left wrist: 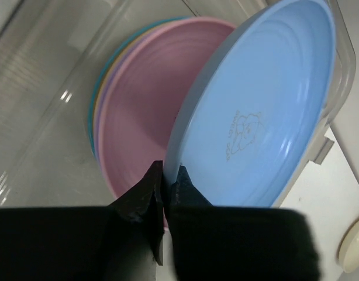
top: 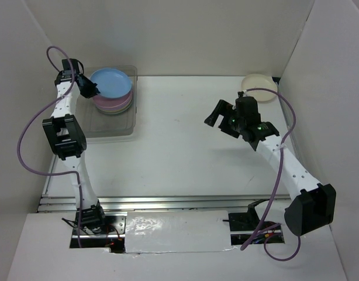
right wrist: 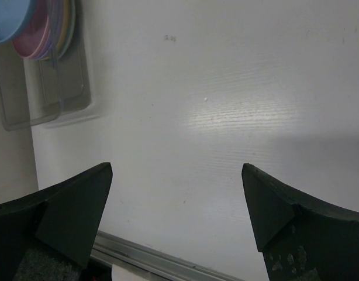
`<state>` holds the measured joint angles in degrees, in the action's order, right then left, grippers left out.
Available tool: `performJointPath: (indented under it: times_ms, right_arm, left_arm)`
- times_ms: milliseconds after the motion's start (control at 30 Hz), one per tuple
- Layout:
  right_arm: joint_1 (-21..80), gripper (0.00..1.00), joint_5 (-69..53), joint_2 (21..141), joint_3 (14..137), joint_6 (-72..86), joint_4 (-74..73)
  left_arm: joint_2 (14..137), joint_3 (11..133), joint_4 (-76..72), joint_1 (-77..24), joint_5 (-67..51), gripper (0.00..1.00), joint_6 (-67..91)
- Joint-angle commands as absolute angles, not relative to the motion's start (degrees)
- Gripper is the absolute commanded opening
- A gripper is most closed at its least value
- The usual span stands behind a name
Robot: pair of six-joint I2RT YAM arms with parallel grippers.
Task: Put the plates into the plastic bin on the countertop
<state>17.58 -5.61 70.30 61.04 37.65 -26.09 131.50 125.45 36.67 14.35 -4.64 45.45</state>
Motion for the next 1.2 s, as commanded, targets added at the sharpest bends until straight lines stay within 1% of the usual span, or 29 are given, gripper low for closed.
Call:
performJointPath:
  times_ms: [0,67,100,200,300,433,467,500,533,567,667,700,767,800,833,900,933,1000,1033,1100,1167]
  right_arm:
    - [17.3,1.0,-7.3,69.8,61.1,35.6,-23.3]
    - [17.3,1.0,-7.2,69.5,61.1,35.6,-23.1]
    - [17.3,1.0,-7.2,69.3,61.2,35.4,-23.1]
    - [17.1,1.0,-7.0,70.2,62.4,35.5,-22.9]
    - [15.6,1.0,-5.5,72.8,64.9,35.5,-23.6]
    - [7.8,1.0,-3.6,78.6,68.6,37.0,-23.8]
    - [5.9,1.0,-2.0,82.4,71.0,38.0,-24.3]
    - [4.1,1.0,-1.3,84.6,72.0,38.9,-25.0]
    - [2.1,1.0,-0.5,88.4,74.1,41.7,-25.0]
    - [-1.8,1.0,1.6,90.0,74.7,43.4,-25.2]
    - [-7.6,1.0,3.2,95.8,76.9,48.9,-21.4]
    - [-8.6,1.0,4.7,97.5,78.1,51.0,-21.2]
    - [-9.8,1.0,8.9,100.9,81.9,54.1,-22.4]
    - [-10.0,1.0,13.0,101.4,82.0,55.7,-20.5]
    - [-10.2,1.0,13.4,103.0,82.3,56.3,-18.8]
    - [-12.1,1.0,9.6,106.0,84.5,59.0,-17.8]
    - [-12.7,1.0,8.4,110.1,88.6,59.9,-18.4]
    - [-13.8,1.0,7.8,114.1,93.2,61.1,-20.2]
    - [-13.9,1.0,8.0,118.3,98.0,61.0,-21.3]
    - [-14.0,1.0,9.0,121.6,102.7,61.3,-23.9]
    - [-14.1,1.0,8.6,125.2,106.2,62.6,-23.1]
  left_arm:
    - [130.1,125.8,34.0,14.1,-7.7,0.16,46.8]
    - [129.2,125.2,34.9,13.6,-7.3,0.45,46.4]
    - [128.4,123.6,34.8,13.4,-6.8,0.99,46.3]
    - [122.6,119.2,33.8,12.7,-5.6,0.99,45.9]
    - [115.5,116.9,36.2,12.0,-0.3,0.99,46.0]
    - [112.1,116.9,43.1,12.0,4.7,0.99,46.1]
    - [111.2,115.2,44.5,12.0,4.9,0.99,45.8]
    - [109.4,113.7,44.6,12.2,4.7,0.99,44.6]
    - [108.4,110.5,44.5,12.9,1.8,0.99,43.7]
    - [107.6,108.8,45.1,13.1,0.5,0.99,43.1]
    - [102.7,101.1,46.2,11.9,-7.1,0.99,36.6]
    - [99.3,98.8,46.3,9.3,-7.8,0.99,33.3]
    - [95.2,90.6,44.2,5.6,-8.0,0.99,30.6]
    - [91.7,87.7,41.2,1.8,-8.8,0.99,28.2]
    - [91.1,86.1,41.7,0.6,-9.0,0.99,27.9]
    - [89.7,85.4,43.1,-4.5,-6.9,0.99,27.1]
    - [89.3,86.0,44.2,-5.8,-5.8,0.99,27.1]
    - [87.5,86.1,44.7,-9.7,-3.8,0.99,27.1]
    - [86.7,86.0,45.2,-11.0,-3.1,0.99,27.3]
    - [83.4,85.1,44.4,-14.2,-1.0,0.99,27.2]
    - [81.2,83.2,43.6,-14.9,-1.3,0.99,25.4]
